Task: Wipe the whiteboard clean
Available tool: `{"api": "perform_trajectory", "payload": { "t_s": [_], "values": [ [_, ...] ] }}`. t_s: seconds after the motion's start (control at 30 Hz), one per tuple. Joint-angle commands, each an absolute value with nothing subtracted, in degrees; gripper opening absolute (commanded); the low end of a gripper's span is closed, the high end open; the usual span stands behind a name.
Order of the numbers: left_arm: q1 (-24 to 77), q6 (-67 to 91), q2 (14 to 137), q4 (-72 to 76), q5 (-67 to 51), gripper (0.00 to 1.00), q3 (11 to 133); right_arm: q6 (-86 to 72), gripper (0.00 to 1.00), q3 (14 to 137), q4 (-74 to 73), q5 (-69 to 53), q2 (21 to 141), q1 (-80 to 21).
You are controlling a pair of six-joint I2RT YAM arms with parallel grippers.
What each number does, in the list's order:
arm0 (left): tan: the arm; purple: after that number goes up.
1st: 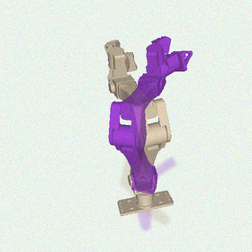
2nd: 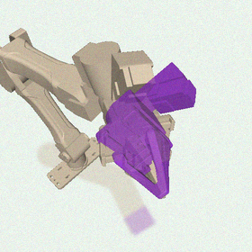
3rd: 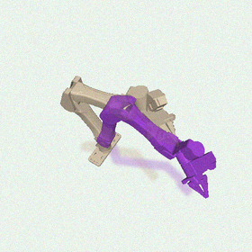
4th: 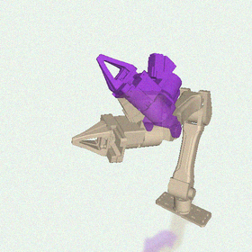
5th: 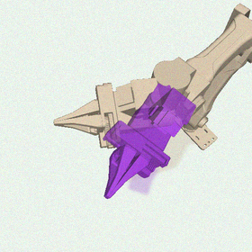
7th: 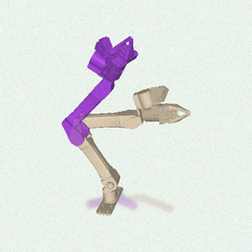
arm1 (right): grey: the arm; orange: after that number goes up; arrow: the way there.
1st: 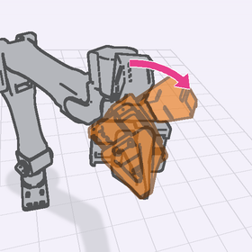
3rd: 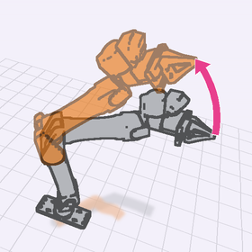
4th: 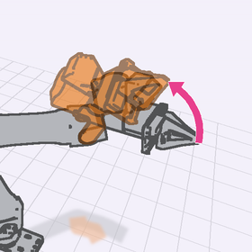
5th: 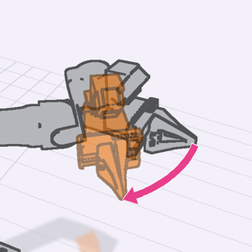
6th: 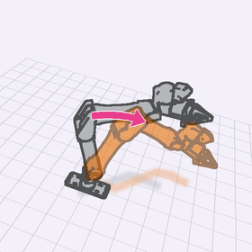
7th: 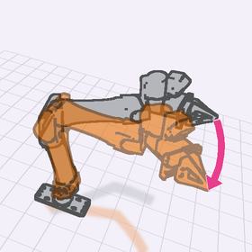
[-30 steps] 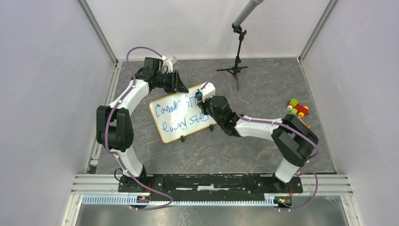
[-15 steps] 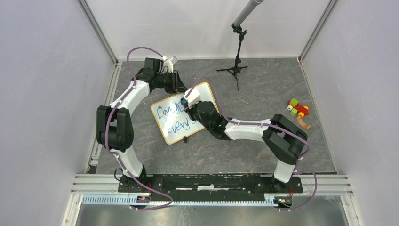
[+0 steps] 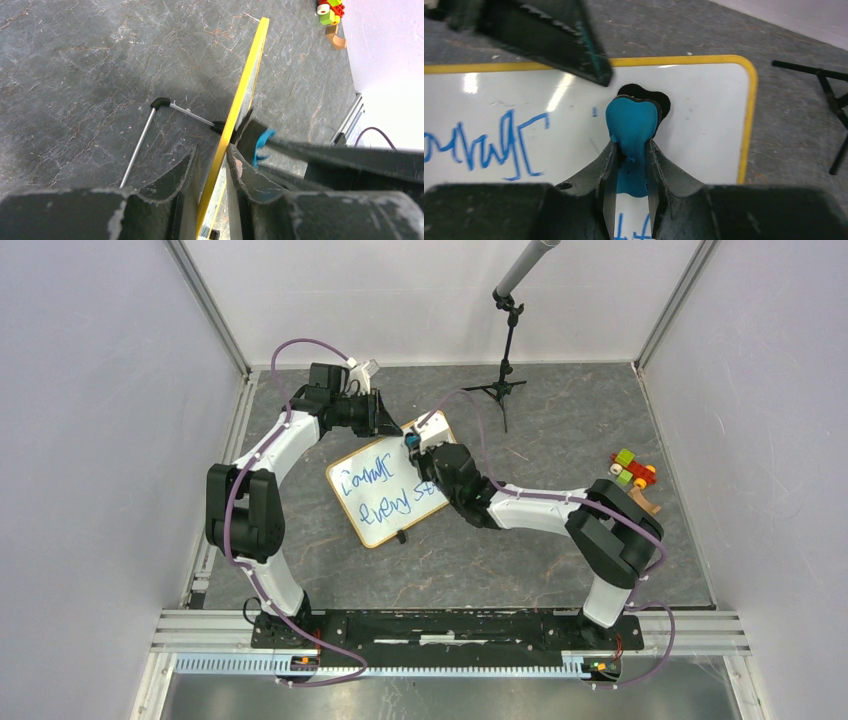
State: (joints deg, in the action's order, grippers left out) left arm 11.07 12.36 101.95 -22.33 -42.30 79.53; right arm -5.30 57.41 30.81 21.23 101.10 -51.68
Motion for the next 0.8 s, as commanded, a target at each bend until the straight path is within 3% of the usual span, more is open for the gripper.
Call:
{"api": "perform_trajectory", "payload": {
  "t_s": [0.0,0.53,0.77],
  "values": [
    [11.2,14.2,100.2,-23.9,-41.6,0.30,79.2,-6.2,0.29,56.1,28.8,27.6,99.8,-48.6],
    [11.2,14.4,100.2,-23.9,-41.9,0.28,79.2,-0.5,0.28,59.9,31.5,19.3,103.4,-58.2],
    [11.3,14.5,100.0,-23.9,-41.7,0.27,79.2,-6.1,0.27,56.8,31.6,24.5,101.6,-54.5]
  ]
}}
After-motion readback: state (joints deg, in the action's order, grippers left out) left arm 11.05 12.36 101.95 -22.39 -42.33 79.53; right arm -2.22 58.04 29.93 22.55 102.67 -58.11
